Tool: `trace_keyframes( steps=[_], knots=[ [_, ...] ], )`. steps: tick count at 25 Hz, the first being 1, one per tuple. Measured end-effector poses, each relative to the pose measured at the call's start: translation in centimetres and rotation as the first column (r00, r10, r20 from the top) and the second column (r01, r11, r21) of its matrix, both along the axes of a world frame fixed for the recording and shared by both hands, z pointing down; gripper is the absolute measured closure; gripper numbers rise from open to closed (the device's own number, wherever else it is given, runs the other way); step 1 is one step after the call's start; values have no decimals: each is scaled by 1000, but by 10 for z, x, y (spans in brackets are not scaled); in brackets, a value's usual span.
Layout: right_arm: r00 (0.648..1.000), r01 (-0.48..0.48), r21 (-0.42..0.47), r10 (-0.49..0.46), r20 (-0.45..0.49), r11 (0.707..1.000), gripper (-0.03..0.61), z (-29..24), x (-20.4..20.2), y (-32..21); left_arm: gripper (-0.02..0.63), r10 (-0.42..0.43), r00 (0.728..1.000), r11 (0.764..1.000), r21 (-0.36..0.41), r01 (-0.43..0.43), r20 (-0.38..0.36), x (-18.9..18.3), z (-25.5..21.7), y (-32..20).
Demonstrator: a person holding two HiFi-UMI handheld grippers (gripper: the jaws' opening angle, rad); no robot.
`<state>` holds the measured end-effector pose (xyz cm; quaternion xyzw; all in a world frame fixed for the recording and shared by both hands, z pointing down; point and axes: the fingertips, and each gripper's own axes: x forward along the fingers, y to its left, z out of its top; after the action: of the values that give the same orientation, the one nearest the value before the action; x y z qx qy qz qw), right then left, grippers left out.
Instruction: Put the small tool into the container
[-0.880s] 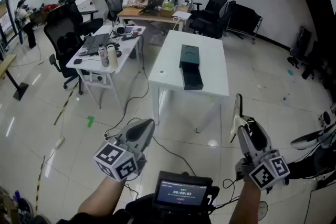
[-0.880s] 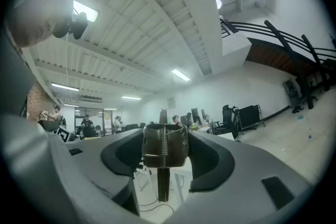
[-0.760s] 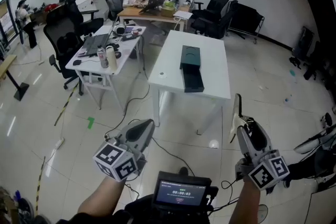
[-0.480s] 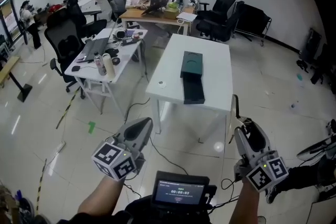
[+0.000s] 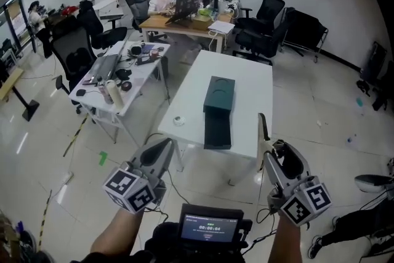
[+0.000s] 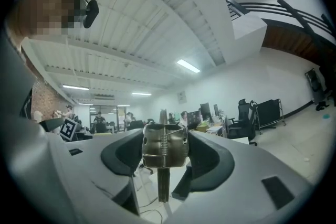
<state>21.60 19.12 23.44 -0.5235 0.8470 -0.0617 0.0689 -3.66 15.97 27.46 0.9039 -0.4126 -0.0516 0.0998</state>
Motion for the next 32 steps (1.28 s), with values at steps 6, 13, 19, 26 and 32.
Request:
trace_keyframes(
  steps=[6, 13, 19, 26, 32],
  knots=[
    [1000, -6, -20, 6, 16, 1000, 318, 9, 3, -67, 601, 1, 1000, 1000, -18, 0, 21, 3, 2, -68],
    [995, -98, -45, 98, 17, 994, 318, 22, -25, -137, 601, 94, 995, 995, -15, -94, 41, -18, 10, -151],
    [988, -151, -54, 152, 21, 987, 318, 31, -65, -192, 601, 154, 988, 988, -5, -154, 33, -49, 26, -216],
    [987, -158, -102, 161, 25, 982, 318, 47, -71, -245, 601, 155, 987, 988, -32, -154, 33, -47, 42, -271],
    [991, -111, -164, 121, 56, 980, 318, 75, -55, -296, 601, 126, 991, 991, -53, -123, 53, -20, 47, -305]
  ],
)
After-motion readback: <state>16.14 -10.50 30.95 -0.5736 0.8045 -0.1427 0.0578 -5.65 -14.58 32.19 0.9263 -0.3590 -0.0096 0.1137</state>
